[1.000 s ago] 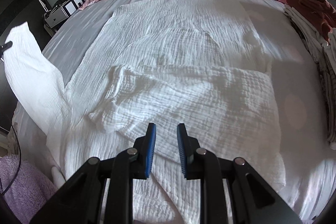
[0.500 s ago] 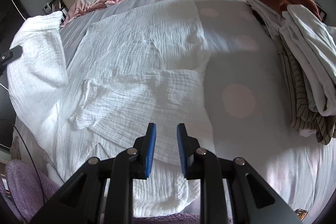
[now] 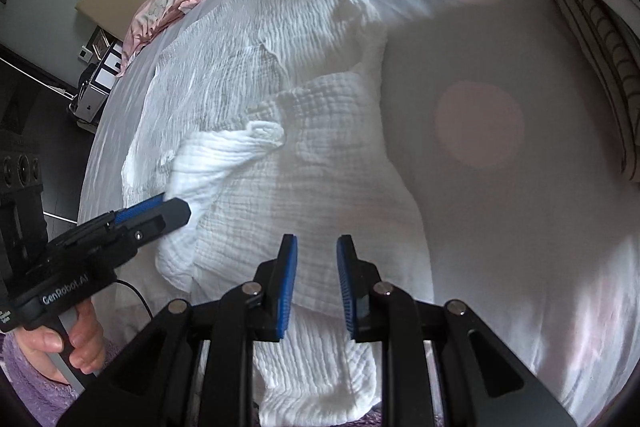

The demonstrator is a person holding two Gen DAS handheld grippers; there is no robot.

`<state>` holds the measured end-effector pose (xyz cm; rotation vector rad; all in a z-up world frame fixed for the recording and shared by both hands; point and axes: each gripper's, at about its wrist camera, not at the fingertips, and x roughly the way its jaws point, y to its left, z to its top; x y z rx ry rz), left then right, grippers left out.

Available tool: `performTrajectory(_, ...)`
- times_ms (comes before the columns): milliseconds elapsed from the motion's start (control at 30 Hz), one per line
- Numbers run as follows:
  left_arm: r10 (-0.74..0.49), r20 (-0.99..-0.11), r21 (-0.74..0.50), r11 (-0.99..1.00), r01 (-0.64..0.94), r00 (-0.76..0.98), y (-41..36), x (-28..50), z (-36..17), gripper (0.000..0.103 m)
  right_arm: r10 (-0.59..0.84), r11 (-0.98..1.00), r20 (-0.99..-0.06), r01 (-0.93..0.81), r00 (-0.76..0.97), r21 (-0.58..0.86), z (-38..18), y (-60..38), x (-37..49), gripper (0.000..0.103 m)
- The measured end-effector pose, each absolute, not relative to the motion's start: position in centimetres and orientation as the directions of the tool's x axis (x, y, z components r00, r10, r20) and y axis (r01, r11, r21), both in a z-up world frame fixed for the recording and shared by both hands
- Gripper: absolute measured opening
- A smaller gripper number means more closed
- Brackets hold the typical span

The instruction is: Fold clothes

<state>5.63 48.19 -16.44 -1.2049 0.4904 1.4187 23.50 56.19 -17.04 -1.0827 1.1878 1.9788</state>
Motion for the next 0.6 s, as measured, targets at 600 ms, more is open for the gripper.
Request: performTrajectory(600,0.352,-0.933,-0.159,-0.582,-0.798,-0.071,34.9,-10.6,-16.8,0.059,0.127,-0.497,-0.793,-0.730,-0.596,0.469,-15.3,56.6,19.9,0.027)
